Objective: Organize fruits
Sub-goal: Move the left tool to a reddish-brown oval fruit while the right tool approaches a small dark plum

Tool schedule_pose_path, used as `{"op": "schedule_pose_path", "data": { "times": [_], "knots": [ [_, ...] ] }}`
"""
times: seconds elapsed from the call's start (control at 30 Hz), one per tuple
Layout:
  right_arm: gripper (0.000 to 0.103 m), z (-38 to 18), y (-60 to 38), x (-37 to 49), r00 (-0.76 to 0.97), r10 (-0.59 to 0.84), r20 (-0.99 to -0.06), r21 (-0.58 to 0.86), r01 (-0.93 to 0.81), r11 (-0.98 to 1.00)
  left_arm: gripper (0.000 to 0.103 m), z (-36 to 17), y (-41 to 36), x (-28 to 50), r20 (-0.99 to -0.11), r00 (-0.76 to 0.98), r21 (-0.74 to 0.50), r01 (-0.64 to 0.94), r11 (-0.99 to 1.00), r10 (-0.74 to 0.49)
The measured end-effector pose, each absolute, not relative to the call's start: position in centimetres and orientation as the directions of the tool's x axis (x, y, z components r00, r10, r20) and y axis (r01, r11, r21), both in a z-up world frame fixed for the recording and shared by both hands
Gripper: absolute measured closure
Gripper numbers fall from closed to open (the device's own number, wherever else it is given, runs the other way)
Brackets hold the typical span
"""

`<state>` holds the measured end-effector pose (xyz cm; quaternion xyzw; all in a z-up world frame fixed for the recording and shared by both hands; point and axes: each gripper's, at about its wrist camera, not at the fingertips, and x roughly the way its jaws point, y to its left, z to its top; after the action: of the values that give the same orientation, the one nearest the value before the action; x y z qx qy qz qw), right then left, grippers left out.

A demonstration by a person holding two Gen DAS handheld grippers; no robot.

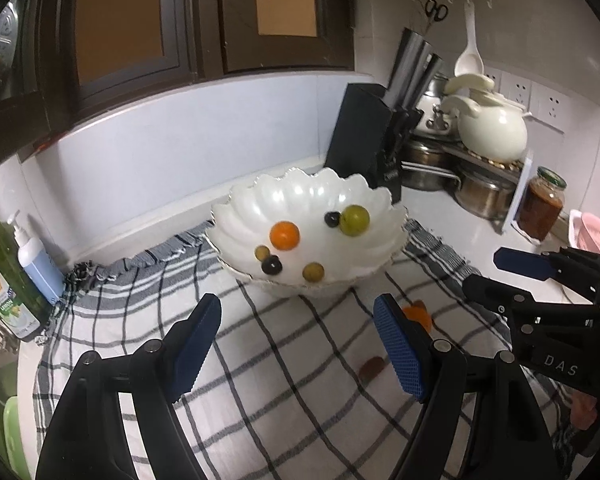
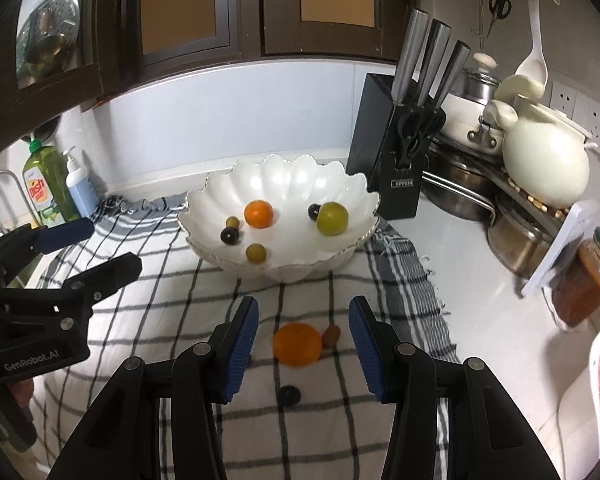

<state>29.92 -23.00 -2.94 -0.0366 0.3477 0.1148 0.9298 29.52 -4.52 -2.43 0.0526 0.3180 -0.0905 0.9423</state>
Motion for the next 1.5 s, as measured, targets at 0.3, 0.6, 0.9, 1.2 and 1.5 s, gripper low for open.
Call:
{"op": "schedule_pose_path", "data": {
  "times": [0.3,0.6,0.9,1.2,1.5],
  "knots": [
    [0.055,-4.2,-23.4,28.9,0.71,0.182,-0.68,0.016,-0.235,0.972,0.025,-3.9,-5.4,28.8,-0.635,0.754,0.048,0.258,0.965,-0.17],
    [0.055,-6.3,-23.3,28.4,0.67,0.2,-0.715,0.038,-0.249,0.968,0.029,-5.8,-6.1,28.5,-0.657,0.73,0.074,0.312,0.947,-0.189],
    [0.055,-8.8,-22.9,28.3,0.64,0.206,-0.74,0.031,-0.274,0.961,0.037,-9.0,-6.9,29.1,-0.705,0.671,0.057,0.377,0.924,-0.23],
    [0.056,-10.5,-22.7,28.4,0.617,0.22,-0.756,0.044,-0.288,0.957,0.048,-11.1,-8.3,29.7,-0.726,0.63,0.045,0.445,0.894,-0.277],
    [0.065,-11.8,-22.4,29.2,0.584,0.245,-0.774,0.074,-0.302,0.951,0.061,-12.6,-9.6,30.8,-0.757,0.584,0.048,0.498,0.866,-0.294]
  ]
}}
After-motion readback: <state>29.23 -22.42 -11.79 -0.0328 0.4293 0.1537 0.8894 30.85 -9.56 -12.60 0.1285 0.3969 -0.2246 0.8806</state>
